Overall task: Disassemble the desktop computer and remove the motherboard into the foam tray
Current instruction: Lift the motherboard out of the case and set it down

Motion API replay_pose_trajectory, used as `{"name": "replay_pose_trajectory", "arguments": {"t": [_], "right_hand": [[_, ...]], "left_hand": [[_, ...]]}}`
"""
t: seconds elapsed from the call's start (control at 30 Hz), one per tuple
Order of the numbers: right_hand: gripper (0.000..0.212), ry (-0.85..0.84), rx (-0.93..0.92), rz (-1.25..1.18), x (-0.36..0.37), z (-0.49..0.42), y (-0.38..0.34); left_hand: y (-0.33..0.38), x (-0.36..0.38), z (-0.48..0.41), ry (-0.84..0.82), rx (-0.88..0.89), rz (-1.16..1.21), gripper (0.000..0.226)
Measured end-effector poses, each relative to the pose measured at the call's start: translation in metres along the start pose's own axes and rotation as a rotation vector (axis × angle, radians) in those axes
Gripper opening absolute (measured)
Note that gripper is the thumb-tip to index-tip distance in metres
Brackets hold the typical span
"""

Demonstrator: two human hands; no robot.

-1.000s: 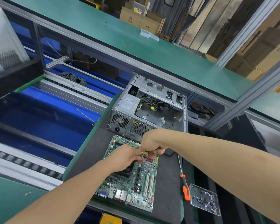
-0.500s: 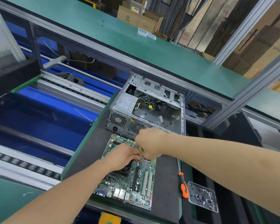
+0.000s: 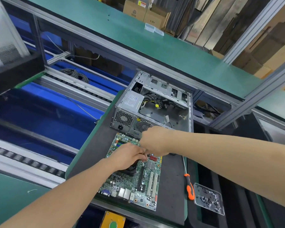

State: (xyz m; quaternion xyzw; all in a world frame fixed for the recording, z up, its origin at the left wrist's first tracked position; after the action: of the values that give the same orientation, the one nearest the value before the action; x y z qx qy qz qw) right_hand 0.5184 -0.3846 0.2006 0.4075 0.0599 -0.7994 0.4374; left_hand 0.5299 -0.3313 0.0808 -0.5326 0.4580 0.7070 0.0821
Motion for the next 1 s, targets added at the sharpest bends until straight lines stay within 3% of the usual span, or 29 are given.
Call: {"name": "replay_pose_trajectory", "arguments": {"t": [0.07,0.13,0.23,0.3,0.4,0.47,0.53,0.6,0.7,0.8,0.87,0.93,1.0], "right_hand": [[0.006,0.066,-0.158,0.135,0.003,0.006,-0.006],[0.017,0.126,-0.234,0.210,0.007,0.010,-0.008],[0.016,0.135,-0.167,0.094,0.008,0.012,-0.005],[0.033,0.133,0.038,-0.172,0.006,0.012,0.006],[0.062,-0.048,0.548,-0.889,0.020,0.018,0.029],[0.053,-0.305,0.732,-1.212,0.032,0.023,0.024],[0.032,-0.398,0.727,-1.318,0.031,0.020,0.019],[0.028,-0.373,0.647,-1.186,0.027,0.013,0.021],[0.045,-0.222,0.368,-0.601,0.014,0.003,0.022],[0.022,-0.011,0.057,-0.137,0.006,0.005,0.009],[0.005,0.045,-0.132,0.136,0.007,0.010,-0.004],[0.015,0.058,-0.225,0.242,0.012,0.011,-0.010],[0.011,0.067,-0.133,0.069,0.007,0.014,-0.005]], "left_hand": [[0.000,0.001,-0.001,-0.003,-0.009,0.009,0.024],[-0.001,0.003,-0.002,-0.022,-0.023,-0.004,0.025],[-0.002,0.004,-0.002,-0.032,-0.046,-0.030,0.025],[-0.001,0.001,0.000,0.005,-0.036,0.020,0.023],[0.004,-0.003,0.002,0.056,-0.015,0.018,0.022],[0.004,-0.003,0.002,0.055,-0.014,-0.008,0.024],[0.005,-0.003,0.001,0.050,-0.003,-0.020,0.025],[0.005,-0.004,0.002,0.045,0.007,-0.030,0.025],[0.004,-0.004,0.001,0.037,0.020,-0.023,0.021],[0.003,-0.002,-0.001,0.010,0.009,-0.020,0.020],[0.002,0.000,-0.001,-0.013,0.001,-0.031,0.021],[0.001,0.001,-0.001,-0.022,-0.006,-0.041,0.021],[0.002,0.001,0.000,-0.008,0.004,-0.053,0.022]]}}
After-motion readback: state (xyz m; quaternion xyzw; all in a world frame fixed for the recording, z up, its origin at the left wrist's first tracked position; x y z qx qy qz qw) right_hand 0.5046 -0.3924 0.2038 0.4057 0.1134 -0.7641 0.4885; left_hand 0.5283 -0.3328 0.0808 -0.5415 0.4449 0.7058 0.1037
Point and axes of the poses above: each hand's wrist, its own z-axis away from the middle knuckle, its own x-axis out of the palm, y = z × x, the point moved 6 cm from there along -z, towards the middle knuckle, and after that the axes turned 11 degrees about -z, right-handed, at the moved point
